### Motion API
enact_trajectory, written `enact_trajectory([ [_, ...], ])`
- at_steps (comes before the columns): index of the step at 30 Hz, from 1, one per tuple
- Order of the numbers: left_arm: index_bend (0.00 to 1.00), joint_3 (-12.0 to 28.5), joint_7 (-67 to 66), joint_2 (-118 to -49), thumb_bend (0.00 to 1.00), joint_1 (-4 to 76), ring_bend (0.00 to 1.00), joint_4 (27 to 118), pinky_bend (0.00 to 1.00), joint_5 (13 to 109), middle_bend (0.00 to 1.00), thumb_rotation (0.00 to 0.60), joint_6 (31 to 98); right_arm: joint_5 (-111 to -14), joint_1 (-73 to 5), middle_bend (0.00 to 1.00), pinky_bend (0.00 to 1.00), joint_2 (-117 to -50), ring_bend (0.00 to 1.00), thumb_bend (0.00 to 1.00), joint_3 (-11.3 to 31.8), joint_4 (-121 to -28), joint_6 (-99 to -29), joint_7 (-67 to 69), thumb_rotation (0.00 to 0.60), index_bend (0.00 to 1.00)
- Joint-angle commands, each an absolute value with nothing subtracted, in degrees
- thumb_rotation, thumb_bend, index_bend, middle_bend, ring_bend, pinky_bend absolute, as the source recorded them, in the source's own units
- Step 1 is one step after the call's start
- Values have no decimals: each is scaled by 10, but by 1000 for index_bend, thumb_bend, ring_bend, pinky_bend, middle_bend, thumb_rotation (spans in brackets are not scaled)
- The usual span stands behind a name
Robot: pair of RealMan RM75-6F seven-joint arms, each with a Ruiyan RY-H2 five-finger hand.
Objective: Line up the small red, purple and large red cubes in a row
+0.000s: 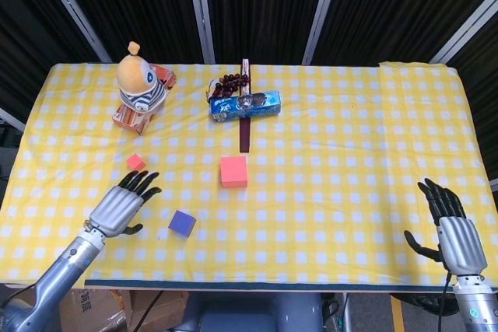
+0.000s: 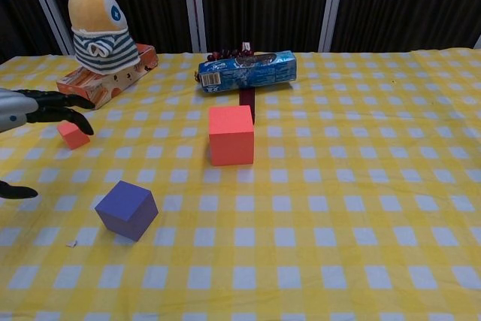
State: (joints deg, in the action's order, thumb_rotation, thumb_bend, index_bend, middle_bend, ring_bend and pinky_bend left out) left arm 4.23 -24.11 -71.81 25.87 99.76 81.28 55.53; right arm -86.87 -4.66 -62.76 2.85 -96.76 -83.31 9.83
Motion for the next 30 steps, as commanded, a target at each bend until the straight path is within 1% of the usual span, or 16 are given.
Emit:
enact_trajectory([
  [1, 214, 54, -278, -752, 232, 286, 0, 1006, 79, 767, 0, 600, 523, -867, -47, 0, 1, -627, 0, 365, 29, -967, -832, 100, 600, 0],
  [6, 214, 51, -324, -779, 232, 307, 0, 1013, 80, 726, 0, 600, 503, -866, -48, 0, 1, -627, 0, 365, 29, -967, -830, 104, 600, 0],
  [13, 220, 48, -360, -801, 232, 324, 0, 1019, 80, 685, 0, 600, 502, -865, -48, 0, 1, -627, 0, 364, 30, -968, -830, 105, 600, 0],
  [16, 268, 46, -371, -811, 239, 331, 0, 1018, 80, 662, 0, 600, 502, -865, -48, 0, 1, -628, 0, 363, 30, -968, -831, 106, 600, 0],
  [17, 299, 46, -373, -814, 250, 332, 0, 1017, 80, 655, 0, 600, 503, -866, -48, 0, 1, -628, 0, 364, 31, -968, -831, 106, 600, 0],
  [24, 407, 38, -390, -831, 336, 343, 0, 1005, 79, 625, 0, 600, 513, -865, -48, 0, 1, -627, 0, 365, 31, -968, -831, 108, 600, 0],
  [26, 422, 38, -389, -835, 353, 345, 0, 1002, 80, 620, 0, 600, 516, -865, -48, 0, 1, -627, 0, 365, 31, -968, -831, 109, 600, 0],
  [30, 422, 42, -380, -840, 356, 345, 0, 1001, 80, 623, 0, 600, 532, -864, -47, 0, 1, -626, 0, 365, 32, -968, -831, 111, 600, 0],
])
